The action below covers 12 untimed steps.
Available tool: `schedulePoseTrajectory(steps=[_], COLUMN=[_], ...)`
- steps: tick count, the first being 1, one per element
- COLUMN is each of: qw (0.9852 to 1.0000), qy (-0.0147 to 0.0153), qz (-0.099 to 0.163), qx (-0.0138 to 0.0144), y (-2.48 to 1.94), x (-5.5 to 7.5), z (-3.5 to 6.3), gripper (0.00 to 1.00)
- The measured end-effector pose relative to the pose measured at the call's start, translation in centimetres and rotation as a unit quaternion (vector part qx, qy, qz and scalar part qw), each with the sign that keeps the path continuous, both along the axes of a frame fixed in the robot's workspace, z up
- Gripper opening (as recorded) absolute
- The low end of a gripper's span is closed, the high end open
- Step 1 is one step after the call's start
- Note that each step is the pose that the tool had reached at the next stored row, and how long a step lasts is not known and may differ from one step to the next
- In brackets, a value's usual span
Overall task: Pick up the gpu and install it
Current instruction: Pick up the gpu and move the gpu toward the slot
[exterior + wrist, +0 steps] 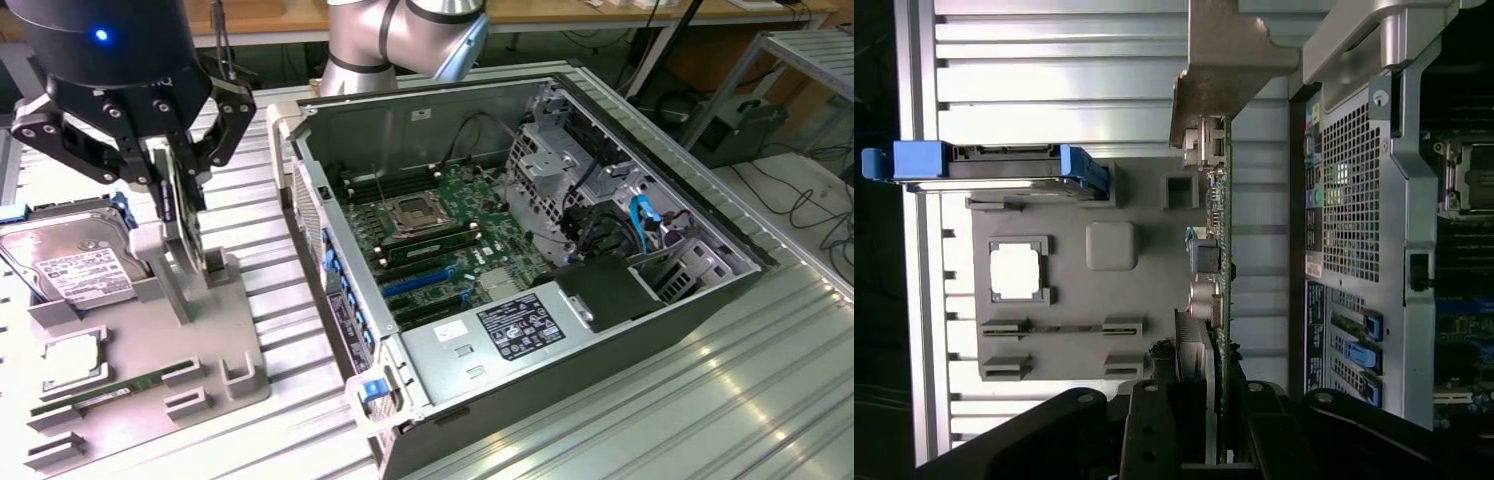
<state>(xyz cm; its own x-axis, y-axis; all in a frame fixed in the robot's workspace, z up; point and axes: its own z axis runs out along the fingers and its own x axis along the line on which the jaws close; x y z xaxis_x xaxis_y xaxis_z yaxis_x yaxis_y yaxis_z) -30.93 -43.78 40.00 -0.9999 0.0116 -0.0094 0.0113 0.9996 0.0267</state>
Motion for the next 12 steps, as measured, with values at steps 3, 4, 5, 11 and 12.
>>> schedulePoseTrajectory(steps=[3,4,5,11,12], qw=[1.0,1.0,0.9999,0.9999,0.9999], qy=[-0.0002,-0.0002,-0.0002,-0.0002,-0.0002], qz=[0.0,0.0,0.0,0.0,0.0], qx=[-0.0037,-0.0072,-0.0101,-0.0164,-0.0164], y=[0.0,0.0,0.0,0.0,0.0], x=[0.0,0.0,0.0,0.0,0.0], z=[0.24,0.27,0.32,1.26,1.4], gripper=[0.28,0.28,0.28,0.28,0.28])
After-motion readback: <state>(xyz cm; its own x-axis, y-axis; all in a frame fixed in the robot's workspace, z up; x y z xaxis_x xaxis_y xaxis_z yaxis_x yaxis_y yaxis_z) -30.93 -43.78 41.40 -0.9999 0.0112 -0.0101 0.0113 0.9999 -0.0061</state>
